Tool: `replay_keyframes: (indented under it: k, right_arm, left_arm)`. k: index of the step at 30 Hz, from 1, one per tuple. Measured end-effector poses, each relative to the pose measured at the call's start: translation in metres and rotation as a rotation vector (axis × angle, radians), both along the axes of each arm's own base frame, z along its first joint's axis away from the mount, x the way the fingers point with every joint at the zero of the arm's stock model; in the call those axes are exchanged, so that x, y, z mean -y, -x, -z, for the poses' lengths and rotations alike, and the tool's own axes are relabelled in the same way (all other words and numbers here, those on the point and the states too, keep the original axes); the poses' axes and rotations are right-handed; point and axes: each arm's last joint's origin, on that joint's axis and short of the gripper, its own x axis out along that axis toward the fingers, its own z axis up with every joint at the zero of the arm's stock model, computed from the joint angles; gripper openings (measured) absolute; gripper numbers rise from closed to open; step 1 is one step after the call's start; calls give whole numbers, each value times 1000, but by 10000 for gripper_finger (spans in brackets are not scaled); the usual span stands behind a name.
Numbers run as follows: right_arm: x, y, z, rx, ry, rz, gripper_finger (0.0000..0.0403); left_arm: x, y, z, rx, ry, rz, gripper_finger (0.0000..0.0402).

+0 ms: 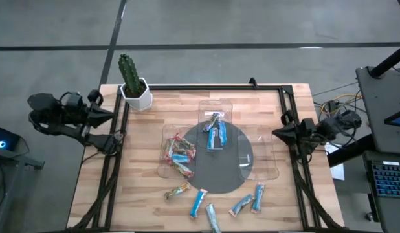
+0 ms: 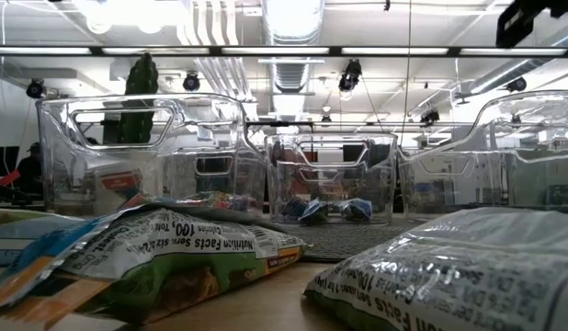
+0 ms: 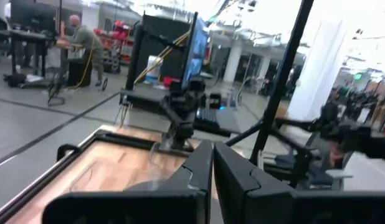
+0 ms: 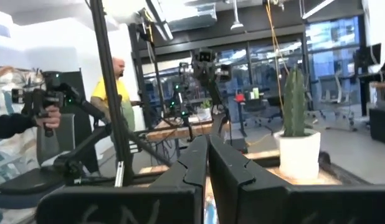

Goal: Pick and place Granola Bars by type
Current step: Put the yellow granola bar into the right transparent bin

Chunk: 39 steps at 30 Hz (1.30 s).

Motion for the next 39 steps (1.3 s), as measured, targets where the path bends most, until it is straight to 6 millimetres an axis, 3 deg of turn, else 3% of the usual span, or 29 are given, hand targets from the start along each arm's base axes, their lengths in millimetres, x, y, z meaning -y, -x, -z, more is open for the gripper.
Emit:
replay_keyframes:
  k: [7,12,24,31,39]
  right_arm:
    - [-2,-4,-63,20,117,42,8]
    - [-6,-12,-114,45,35,9,8]
    - [-32,-61,-208,-130,-51,-65,9]
    - [-49,-94,-234,-251,-28,-84,33]
    - [-68,-131,-242,-360,-18,-77,129]
  left_arm:
    - [1,-5,-1,-50,-14,-12,0]
    - [1,-6,0,-53,-15,-34,0]
    - [1,-6,0,-53,-11,-38,0]
    - [1,-6,0,-53,-5,-38,0]
    - [1,-6,0,-53,30,-36,0]
